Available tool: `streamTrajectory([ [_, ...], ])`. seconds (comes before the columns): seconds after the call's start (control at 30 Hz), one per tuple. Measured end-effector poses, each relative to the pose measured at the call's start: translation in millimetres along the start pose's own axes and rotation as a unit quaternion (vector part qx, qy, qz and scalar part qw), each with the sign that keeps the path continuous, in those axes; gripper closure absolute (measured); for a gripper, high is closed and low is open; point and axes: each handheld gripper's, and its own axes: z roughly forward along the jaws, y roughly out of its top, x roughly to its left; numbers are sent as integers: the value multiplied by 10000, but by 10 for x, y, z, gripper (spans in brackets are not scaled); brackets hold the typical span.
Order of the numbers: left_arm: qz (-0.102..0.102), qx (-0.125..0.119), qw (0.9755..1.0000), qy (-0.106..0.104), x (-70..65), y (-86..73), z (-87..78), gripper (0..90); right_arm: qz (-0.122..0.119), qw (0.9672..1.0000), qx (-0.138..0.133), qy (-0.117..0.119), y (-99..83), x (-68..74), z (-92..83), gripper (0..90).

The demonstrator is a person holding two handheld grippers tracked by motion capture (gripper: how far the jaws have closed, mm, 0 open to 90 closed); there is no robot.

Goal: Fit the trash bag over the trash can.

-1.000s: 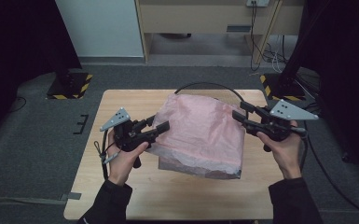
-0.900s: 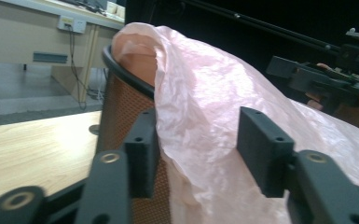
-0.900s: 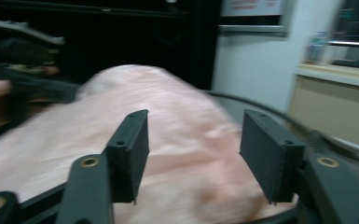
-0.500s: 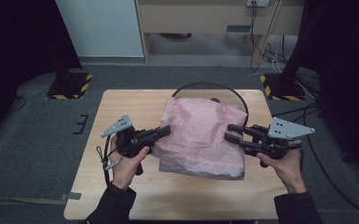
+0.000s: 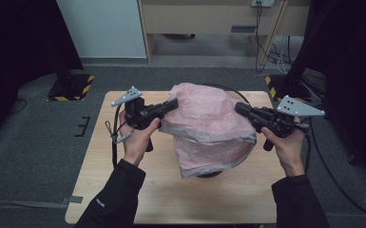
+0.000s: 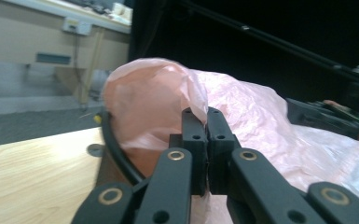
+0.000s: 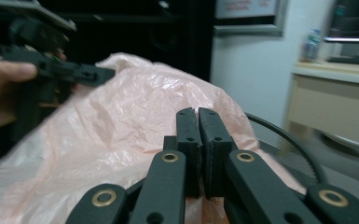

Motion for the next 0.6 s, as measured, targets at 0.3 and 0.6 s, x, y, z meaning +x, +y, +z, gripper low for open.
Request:
streamTrajectory([
  [0.3,-21,-409,9992,5,59,-162,-136,540,-198,9974,518,-460,-131,-23,76,852],
  [0.6,-188,-381,9979,-496,-38,-385,-430,615,-268,9962,552,-619,-186,17,61,813],
])
